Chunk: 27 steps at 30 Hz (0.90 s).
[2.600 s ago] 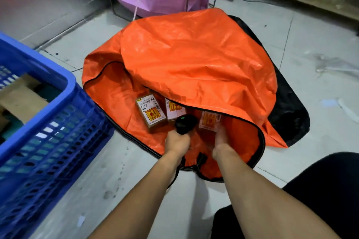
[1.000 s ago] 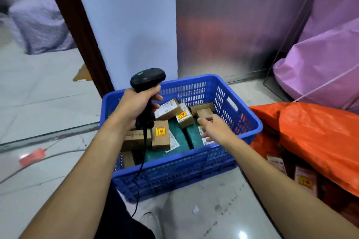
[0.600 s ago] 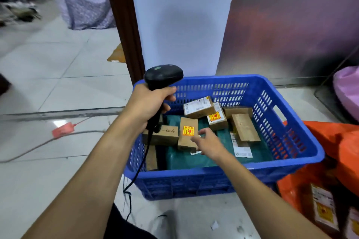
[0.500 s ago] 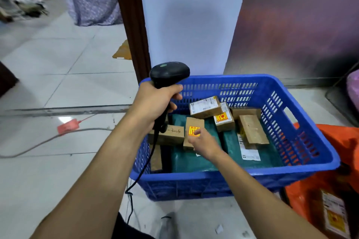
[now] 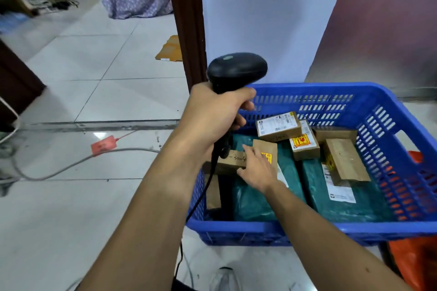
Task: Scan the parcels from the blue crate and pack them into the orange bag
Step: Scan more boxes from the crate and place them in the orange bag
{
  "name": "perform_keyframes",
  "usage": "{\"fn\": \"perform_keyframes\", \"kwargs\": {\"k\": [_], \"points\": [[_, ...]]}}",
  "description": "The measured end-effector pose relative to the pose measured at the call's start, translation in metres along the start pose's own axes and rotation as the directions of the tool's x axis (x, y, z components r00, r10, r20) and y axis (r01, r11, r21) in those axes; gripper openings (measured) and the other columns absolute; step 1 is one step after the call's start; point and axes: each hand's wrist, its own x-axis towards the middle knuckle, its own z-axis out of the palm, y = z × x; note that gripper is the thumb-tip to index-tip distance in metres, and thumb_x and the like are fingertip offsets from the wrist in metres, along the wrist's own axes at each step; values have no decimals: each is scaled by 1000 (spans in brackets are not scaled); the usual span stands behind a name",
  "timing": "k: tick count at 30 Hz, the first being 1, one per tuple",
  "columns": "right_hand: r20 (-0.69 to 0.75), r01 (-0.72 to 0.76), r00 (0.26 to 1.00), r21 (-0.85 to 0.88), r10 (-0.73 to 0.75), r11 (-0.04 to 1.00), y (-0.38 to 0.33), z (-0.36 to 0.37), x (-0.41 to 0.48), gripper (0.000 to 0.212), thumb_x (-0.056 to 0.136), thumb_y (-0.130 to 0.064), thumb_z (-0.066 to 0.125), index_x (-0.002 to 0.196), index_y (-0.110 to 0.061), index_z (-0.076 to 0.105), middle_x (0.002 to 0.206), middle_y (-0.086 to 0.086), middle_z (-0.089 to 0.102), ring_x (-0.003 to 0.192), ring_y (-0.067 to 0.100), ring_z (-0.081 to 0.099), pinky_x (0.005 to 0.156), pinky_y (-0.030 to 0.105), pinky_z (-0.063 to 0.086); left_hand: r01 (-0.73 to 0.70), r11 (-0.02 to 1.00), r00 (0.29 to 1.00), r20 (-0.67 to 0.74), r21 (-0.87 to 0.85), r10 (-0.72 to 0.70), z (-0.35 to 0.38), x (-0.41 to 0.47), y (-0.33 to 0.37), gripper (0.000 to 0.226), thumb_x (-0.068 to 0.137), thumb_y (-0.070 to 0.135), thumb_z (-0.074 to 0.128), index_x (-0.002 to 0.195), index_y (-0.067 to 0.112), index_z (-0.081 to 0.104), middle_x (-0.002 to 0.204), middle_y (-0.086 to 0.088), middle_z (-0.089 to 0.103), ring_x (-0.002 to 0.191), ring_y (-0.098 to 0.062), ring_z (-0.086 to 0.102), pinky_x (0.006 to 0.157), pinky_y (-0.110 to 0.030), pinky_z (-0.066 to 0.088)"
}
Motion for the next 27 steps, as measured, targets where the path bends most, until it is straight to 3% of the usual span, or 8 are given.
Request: {"fn": "perform_keyframes", "kwargs": {"k": [5, 10, 14, 21, 24, 27], "points": [[39, -1, 999, -62, 3, 998, 6, 1, 8, 85, 91, -33, 69, 161, -23, 20, 156, 3, 40, 137, 32, 44, 110, 49, 42, 4, 998, 990, -139, -66, -13, -25, 10, 5, 7, 93, 18, 73, 90, 12, 73, 75, 0, 76, 54, -12, 57, 59, -27, 53], [43, -9, 999, -93, 13, 996, 7, 6, 6, 67, 89, -37, 73, 144, -16, 42, 136, 7, 43, 124, 29, 49, 105, 46, 46, -20, 999, 992, -123, -48, 14, -23, 11, 6, 6, 93, 18, 73, 89, 13, 73, 76, 0, 75, 53, -10, 57, 58, -26, 52], [22, -5, 1000, 22, 4, 1000, 1, -3, 0, 64, 90, -41, 72, 141, -18, 42, 133, 5, 42, 115, 28, 55, 100, 48, 50, -28, 999, 993, -120, -46, 23, -18, 11, 8, 6, 93, 18, 72, 93, 12, 73, 76, -1, 75, 52, -11, 56, 56, -25, 51], [-49, 4, 999, 124, 2, 992, 9, -26, -29, 66, 90, -52, 69, 141, -20, 41, 135, 2, 54, 117, 26, 55, 94, 41, 47, -66, 997, 994, -94, -43, 62, -4, 15, 7, 4, 93, 16, 72, 90, 13, 72, 73, 0, 73, 51, -10, 55, 57, -28, 52], [-81, 1, 997, 214, 17, 977, 27, -39, -49, 66, 88, -51, 72, 140, -22, 43, 135, 1, 56, 116, 25, 55, 98, 43, 50, -73, 997, 995, -78, -31, 70, 8, 14, 7, 4, 93, 16, 72, 92, 12, 72, 73, 0, 74, 50, -8, 57, 62, -30, 56], [-107, -31, 992, 310, 67, 950, 40, -55, -68, 60, 86, -50, 74, 134, -25, 46, 130, -3, 59, 111, 19, 59, 90, 41, 56, -79, 997, 995, -67, -19, 78, 18, 15, 8, 5, 91, 16, 73, 92, 12, 72, 72, 1, 75, 51, -9, 58, 63, -31, 55]]}}
